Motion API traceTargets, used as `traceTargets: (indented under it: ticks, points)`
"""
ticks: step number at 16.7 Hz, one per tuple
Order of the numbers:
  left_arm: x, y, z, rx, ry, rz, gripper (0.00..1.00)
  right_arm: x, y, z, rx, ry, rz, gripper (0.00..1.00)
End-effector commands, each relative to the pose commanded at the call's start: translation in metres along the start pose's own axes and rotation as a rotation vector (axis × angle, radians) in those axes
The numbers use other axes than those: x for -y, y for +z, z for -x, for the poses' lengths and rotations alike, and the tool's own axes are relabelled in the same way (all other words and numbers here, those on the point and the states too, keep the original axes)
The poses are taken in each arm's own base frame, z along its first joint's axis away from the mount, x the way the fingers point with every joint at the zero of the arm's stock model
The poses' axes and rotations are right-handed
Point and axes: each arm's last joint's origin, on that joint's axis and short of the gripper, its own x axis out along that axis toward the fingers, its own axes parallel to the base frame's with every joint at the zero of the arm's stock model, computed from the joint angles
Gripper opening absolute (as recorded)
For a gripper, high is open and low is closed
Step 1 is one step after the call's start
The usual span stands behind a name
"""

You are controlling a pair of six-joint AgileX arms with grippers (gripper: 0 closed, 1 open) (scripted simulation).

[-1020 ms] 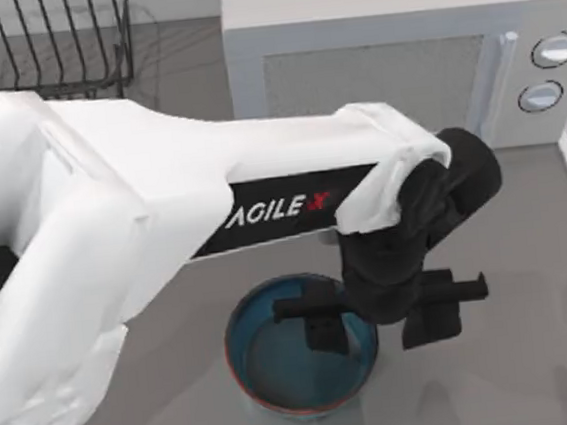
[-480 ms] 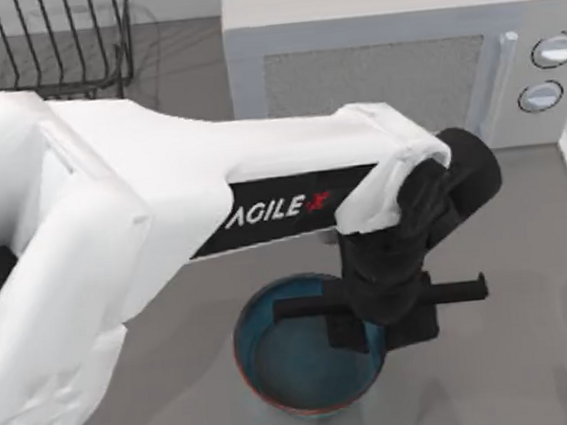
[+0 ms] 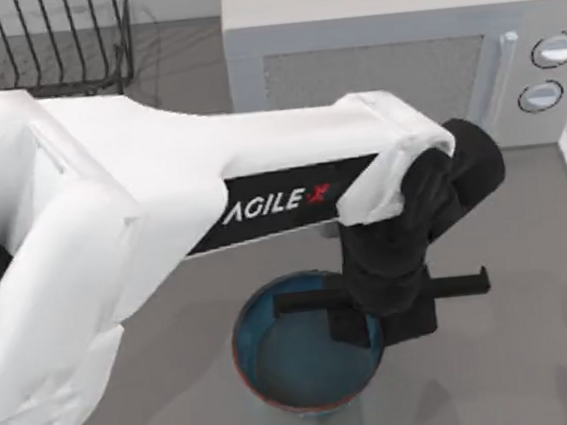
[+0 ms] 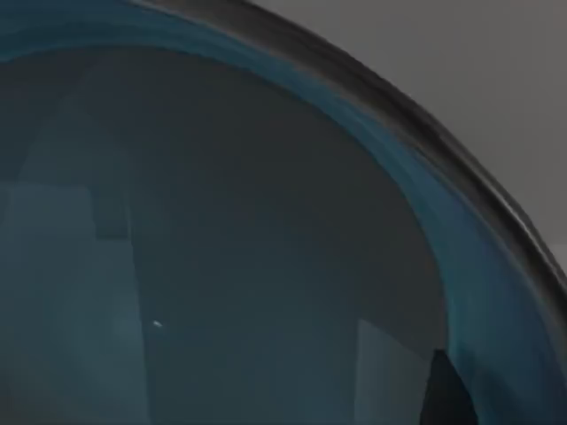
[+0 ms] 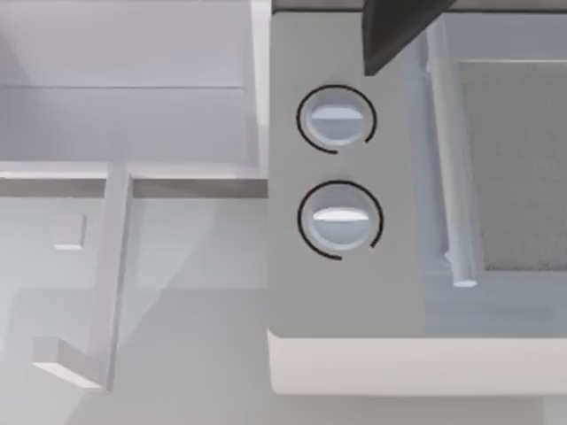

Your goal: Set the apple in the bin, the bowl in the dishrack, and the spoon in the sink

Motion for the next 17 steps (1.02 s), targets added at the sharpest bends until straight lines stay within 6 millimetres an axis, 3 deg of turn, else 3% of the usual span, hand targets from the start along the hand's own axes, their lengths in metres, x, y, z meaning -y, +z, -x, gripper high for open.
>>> traceTargets:
  ticks: [8, 14, 17]
  points:
    - [-0.001, 0.000, 0.082, -0.002, 0.002, -0.001, 0.00, 0.000, 0.000, 0.000, 0.000, 0.000, 0.000, 1.00]
    - [-0.002, 0.000, 0.088, -0.001, 0.001, 0.000, 0.00, 0.000, 0.000, 0.000, 0.000, 0.000, 0.000, 1.00]
    - [-0.022, 0.019, 0.098, 0.028, -0.051, 0.009, 0.00, 0.000, 0.000, 0.000, 0.000, 0.000, 0.000, 1.00]
